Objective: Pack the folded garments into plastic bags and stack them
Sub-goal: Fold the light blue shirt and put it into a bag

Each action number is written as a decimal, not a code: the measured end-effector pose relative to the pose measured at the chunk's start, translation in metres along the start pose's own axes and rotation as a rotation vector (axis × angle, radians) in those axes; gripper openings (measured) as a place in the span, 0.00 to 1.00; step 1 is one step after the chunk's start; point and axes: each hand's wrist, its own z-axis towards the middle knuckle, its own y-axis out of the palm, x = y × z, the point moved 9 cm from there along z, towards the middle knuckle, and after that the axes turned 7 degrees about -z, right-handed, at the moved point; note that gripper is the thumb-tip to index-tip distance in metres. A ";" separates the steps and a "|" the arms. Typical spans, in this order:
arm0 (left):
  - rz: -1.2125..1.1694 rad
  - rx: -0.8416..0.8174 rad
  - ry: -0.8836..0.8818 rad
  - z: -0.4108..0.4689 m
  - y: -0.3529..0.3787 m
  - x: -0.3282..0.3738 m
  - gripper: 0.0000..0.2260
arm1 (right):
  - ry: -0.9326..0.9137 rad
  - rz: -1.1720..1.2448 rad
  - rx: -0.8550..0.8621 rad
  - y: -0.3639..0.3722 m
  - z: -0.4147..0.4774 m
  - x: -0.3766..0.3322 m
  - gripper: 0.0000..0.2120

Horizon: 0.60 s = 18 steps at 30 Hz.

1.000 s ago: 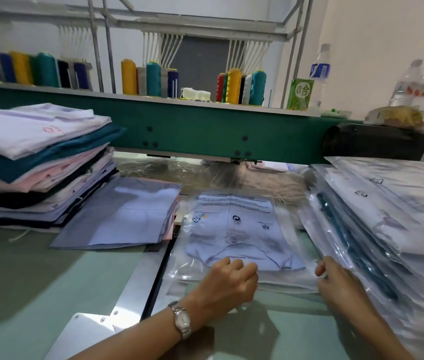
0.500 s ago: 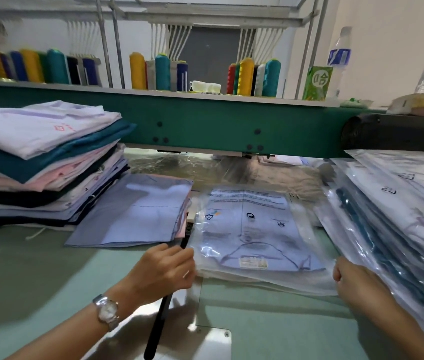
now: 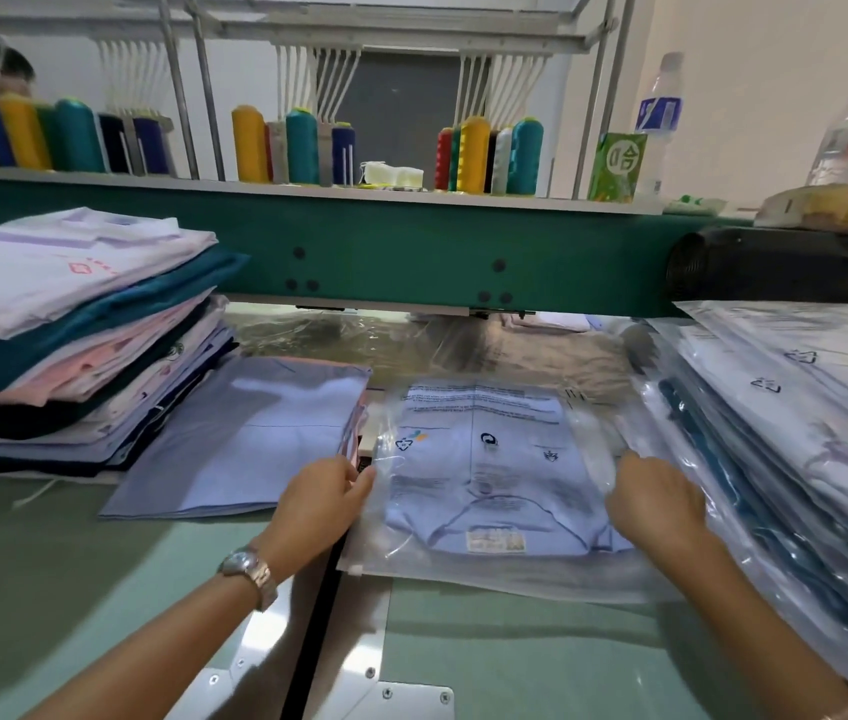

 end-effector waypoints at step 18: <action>-0.542 -0.089 -0.284 0.037 0.032 0.001 0.10 | 0.401 1.182 -0.206 0.069 0.046 -0.003 0.14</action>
